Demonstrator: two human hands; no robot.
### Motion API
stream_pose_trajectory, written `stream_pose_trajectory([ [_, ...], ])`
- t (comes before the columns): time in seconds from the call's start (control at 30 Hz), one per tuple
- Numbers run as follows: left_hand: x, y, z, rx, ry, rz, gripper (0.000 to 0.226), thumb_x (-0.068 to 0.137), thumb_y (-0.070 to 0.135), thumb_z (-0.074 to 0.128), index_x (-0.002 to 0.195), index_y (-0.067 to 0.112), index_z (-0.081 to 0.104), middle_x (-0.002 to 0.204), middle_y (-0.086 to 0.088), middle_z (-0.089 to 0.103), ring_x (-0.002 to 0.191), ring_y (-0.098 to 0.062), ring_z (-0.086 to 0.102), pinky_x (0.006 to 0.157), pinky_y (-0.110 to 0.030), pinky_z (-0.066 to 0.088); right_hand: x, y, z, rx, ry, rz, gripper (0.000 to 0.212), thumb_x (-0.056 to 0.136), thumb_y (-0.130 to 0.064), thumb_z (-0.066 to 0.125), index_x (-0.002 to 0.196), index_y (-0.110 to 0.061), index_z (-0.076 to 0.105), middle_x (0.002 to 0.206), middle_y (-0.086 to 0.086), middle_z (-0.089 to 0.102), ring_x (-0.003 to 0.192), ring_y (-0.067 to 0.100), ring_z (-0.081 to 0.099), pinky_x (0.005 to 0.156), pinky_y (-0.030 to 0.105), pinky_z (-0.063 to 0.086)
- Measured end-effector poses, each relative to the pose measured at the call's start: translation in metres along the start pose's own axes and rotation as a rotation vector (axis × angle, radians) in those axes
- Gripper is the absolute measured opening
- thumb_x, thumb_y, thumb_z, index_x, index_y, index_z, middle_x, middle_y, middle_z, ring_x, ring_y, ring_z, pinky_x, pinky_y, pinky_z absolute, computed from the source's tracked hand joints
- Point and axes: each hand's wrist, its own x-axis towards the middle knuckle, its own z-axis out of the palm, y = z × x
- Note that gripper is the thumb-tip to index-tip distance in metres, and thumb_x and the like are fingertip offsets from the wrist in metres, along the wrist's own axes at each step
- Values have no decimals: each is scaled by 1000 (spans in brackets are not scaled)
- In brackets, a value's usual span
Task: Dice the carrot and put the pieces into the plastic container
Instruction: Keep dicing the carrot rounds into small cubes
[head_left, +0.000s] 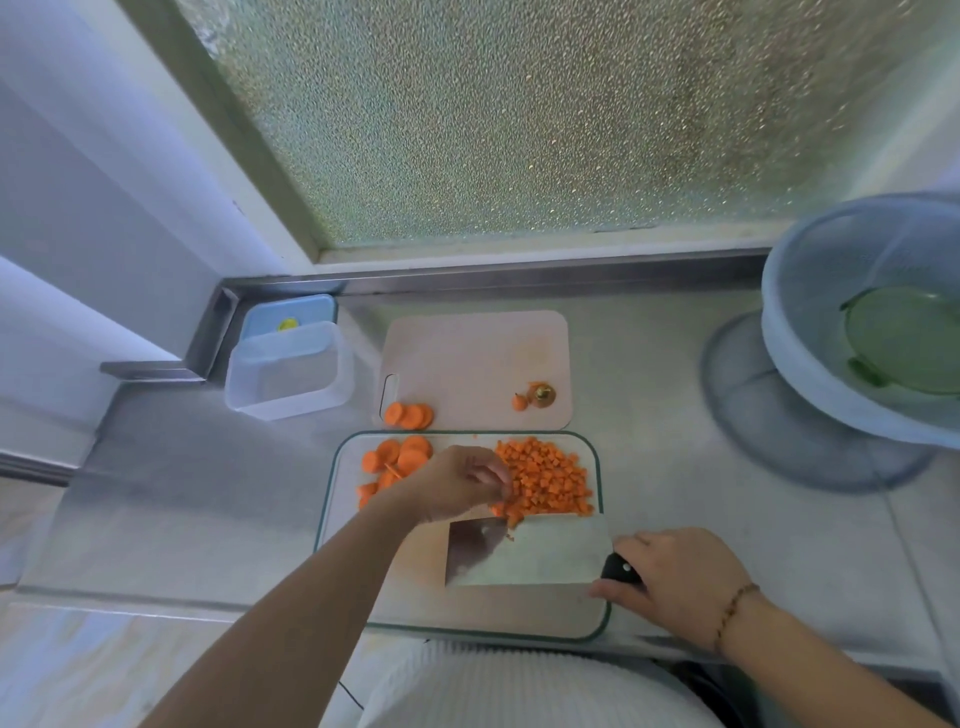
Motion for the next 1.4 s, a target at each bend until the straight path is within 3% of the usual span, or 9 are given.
stream_pose_trajectory([
  [0.17,-4,1,0,283,-96,102,22,83,30,83,102,24,73,98,12,69,89,-4,64,82,-18,52,3,-11,-11,-9,-137,54,95,58,-82,-13,101,-28,52,104,-10,63,91,13,62,71,28,43],
  [0.47,4,-21,-17,246,293,175,13,99,23,63,103,29,73,97,20,67,80,3,58,70,-9,41,6,-19,-10,79,-134,255,103,58,-89,-18,94,-28,57,90,-8,66,81,10,62,69,28,47],
  [0.53,-3,-25,-28,-11,577,128,16,99,17,63,95,30,70,90,16,68,75,6,59,68,-7,40,3,-27,-11,333,-150,399,100,63,-93,-5,82,-20,60,73,-4,65,66,10,60,64,29,47],
  [0.63,-11,-33,-23,-121,958,153,10,94,9,67,91,18,70,80,6,64,70,1,57,64,-12,40,5,-52,-20,1126,-149,765,68,78,-78,31,62,-13,44,47,1,36,37,15,31,40,24,29],
  [0.8,3,-42,18,319,806,489,15,89,31,63,89,17,68,94,3,63,88,-19,58,79,-34,46,18,-79,-32,1690,-253,993,58,83,-74,38,66,-18,41,57,2,22,38,11,15,38,15,17],
  [1.0,22,-28,39,288,811,193,53,93,57,41,128,19,50,135,-4,47,123,-24,39,98,-45,37,21,-101,-35,1769,-233,1016,59,82,-76,40,63,-19,42,58,2,21,39,11,16,38,16,18],
  [1.17,25,-44,36,306,726,220,53,96,56,34,133,20,47,137,-3,43,123,-25,38,97,-42,32,13,-111,-34,1801,-137,1054,60,82,-75,39,62,-20,44,57,1,22,38,11,17,38,17,17],
  [1.27,15,-48,32,265,712,359,43,96,48,41,128,20,50,132,-2,44,118,-26,41,95,-35,27,19,-117,-29,1711,-38,1093,60,82,-76,39,60,-20,42,54,2,24,37,11,18,40,16,17],
  [1.4,-1,-55,12,496,769,703,28,93,36,55,118,24,56,122,-3,57,110,-28,47,90,-41,35,24,-117,-10,1217,191,957,72,62,-90,42,54,-19,43,43,-4,33,36,12,29,39,20,22],
])
